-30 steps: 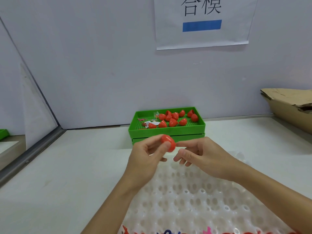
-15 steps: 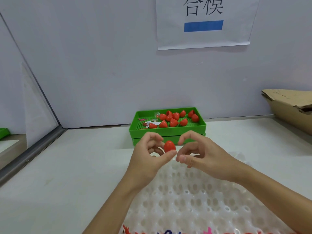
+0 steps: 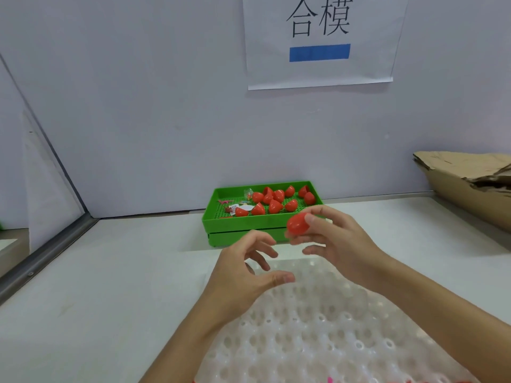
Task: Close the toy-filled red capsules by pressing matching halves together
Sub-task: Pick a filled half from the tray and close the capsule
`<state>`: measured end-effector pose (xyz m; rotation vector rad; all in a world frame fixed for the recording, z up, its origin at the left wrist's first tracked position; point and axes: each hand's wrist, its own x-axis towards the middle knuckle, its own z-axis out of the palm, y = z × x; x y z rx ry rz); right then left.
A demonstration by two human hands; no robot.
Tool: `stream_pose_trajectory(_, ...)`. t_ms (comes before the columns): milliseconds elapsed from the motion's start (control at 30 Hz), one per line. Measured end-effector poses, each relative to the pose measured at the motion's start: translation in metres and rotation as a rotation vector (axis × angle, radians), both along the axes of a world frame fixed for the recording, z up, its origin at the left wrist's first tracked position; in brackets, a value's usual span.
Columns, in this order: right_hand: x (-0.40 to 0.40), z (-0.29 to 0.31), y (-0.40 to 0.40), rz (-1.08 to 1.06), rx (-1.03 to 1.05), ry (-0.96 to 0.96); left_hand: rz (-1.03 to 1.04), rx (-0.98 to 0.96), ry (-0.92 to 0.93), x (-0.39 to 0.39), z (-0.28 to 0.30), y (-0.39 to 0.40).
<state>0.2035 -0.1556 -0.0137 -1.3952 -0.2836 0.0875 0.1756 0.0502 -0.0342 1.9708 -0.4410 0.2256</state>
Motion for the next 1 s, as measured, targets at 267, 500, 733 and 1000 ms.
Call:
stream_pose_trajectory(267, 0.026, 0.026, -0.054, -0.266, 0.37, 0.276, 0.014, -0.011, 0.001, 0.0, -0.002, 0.002)
stream_pose_trajectory(500, 0.041, 0.048, -0.114, -0.65, 0.679, 0.191, 0.011, -0.007, 0.002, 0.0, -0.002, 0.0)
stream_pose_trajectory(733, 0.04, 0.055, -0.146, -0.676, 0.8, 0.181, 0.013, -0.004, -0.007, -0.003, -0.001, -0.001)
stream_pose_trajectory(1000, 0.041, 0.048, -0.147, -0.646, 0.72, 0.266, 0.021, 0.019, -0.003, -0.005, 0.001, -0.003)
